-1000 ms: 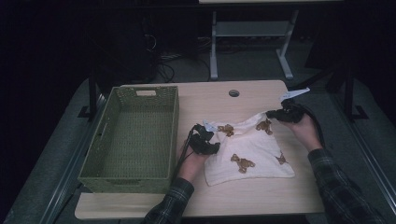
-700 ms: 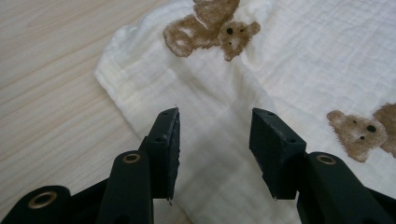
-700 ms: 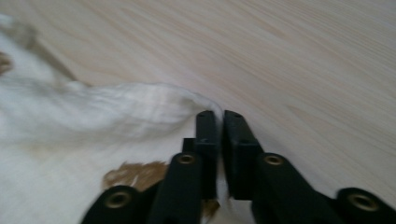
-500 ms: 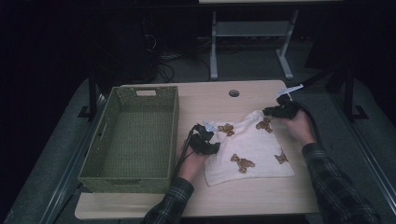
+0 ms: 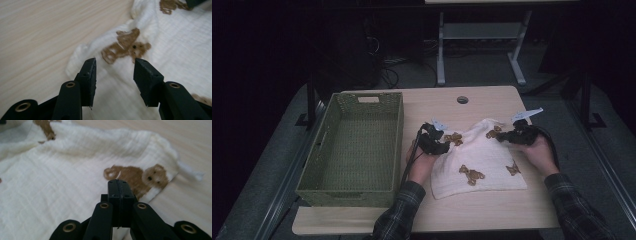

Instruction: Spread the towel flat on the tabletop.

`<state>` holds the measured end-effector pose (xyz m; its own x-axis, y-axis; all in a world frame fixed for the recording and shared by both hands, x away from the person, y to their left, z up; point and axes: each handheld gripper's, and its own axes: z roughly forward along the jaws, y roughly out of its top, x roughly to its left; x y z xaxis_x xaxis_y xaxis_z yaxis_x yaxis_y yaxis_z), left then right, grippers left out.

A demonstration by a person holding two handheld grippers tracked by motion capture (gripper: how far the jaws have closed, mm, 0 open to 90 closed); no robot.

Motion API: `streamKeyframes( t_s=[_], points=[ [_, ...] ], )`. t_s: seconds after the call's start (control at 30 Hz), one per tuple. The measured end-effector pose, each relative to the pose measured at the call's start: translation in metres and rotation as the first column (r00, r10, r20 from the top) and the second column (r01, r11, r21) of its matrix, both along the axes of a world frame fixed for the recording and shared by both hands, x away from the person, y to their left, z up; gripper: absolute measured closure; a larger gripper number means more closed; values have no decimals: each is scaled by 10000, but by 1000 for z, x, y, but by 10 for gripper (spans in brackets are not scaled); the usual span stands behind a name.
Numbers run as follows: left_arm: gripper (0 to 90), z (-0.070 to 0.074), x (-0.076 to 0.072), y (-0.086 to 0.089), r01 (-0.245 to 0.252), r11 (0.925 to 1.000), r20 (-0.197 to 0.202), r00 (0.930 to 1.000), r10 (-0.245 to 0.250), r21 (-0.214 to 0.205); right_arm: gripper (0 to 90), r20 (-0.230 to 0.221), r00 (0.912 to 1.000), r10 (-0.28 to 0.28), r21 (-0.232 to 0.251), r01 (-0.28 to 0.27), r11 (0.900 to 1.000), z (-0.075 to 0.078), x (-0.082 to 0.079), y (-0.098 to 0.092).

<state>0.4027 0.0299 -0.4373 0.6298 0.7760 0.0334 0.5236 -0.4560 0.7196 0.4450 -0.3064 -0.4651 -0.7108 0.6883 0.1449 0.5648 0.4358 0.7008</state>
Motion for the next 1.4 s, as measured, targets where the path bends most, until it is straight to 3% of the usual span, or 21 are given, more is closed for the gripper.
streamKeyframes(
  t_s=[0.23,0.27,0.53,0.67,0.77,0.9,1.13,1.4],
  points=[
    [542,6,26,5,-451,9990,140,9989,451,-7,897,-21,9999,120,24,-120,9999,-10,-6,-1],
    [542,6,36,5,-465,9987,105,9989,464,192,897,-35,9999,144,65,-144,9999,-10,-5,-2],
    [579,-6,72,2,-927,9953,-173,9955,932,296,896,39,9999,131,94,-131,9999,-11,-6,-2],
    [586,-11,83,-4,-725,9963,-463,9961,746,452,896,38,9999,133,174,-134,9998,-12,-6,-3],
    [613,-14,84,-8,-642,9972,-659,9956,667,394,896,53,9999,153,183,-154,9997,-12,-6,-3],
    [627,-20,83,-11,-431,9967,-1004,9937,498,682,896,71,9998,182,163,-183,9997,-12,-7,-3],
    [678,-21,82,-14,-344,9963,-1148,9924,433,784,896,143,9997,195,108,-197,9997,-12,-7,-2],
    [857,-21,81,-17,-198,9968,-1300,9911,298,775,895,188,9996,204,66,-206,9998,-12,-7,-2]
  ],
)
